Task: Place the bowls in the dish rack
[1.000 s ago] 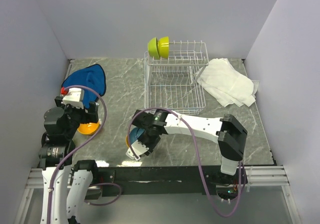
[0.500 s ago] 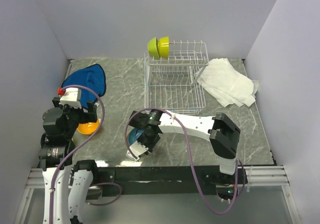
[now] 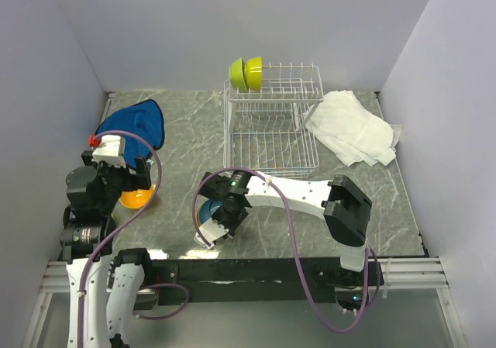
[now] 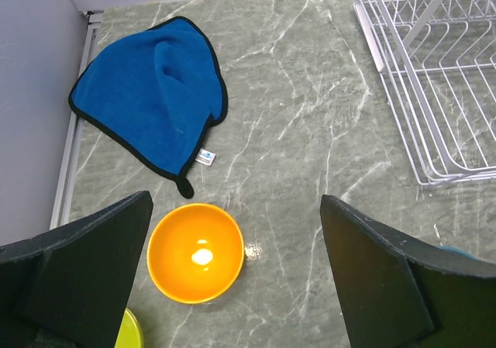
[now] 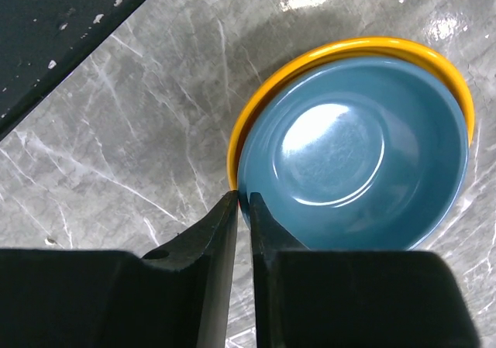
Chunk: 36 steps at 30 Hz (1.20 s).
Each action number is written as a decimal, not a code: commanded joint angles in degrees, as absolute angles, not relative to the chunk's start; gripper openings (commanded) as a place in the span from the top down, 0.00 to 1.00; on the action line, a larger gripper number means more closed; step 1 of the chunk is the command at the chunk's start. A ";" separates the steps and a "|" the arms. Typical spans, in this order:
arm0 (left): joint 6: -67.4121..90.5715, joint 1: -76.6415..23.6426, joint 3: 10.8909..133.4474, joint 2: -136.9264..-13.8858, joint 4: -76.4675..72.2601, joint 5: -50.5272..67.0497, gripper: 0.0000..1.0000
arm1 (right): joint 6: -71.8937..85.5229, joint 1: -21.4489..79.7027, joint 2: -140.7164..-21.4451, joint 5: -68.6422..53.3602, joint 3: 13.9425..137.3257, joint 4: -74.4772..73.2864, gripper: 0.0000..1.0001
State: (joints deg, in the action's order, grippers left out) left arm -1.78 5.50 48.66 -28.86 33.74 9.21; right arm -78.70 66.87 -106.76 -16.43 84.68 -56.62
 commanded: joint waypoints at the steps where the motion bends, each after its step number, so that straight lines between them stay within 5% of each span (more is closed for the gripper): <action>1: -0.62 6.06 49.48 -29.18 31.91 10.28 0.03 | -77.26 66.97 -106.88 -15.38 84.11 -55.11 0.81; 17: -0.44 7.56 49.66 -27.95 33.40 11.34 0.03 | -74.62 67.06 -107.05 -14.15 81.91 -53.96 0.74; 26: 1.67 9.05 50.27 -27.86 33.75 12.30 0.03 | -73.04 67.06 -105.56 -15.38 82.79 -53.88 0.97; 36: 2.28 9.14 51.24 -28.30 31.03 13.45 0.03 | -67.16 67.06 -99.93 -16.61 91.49 -56.69 1.00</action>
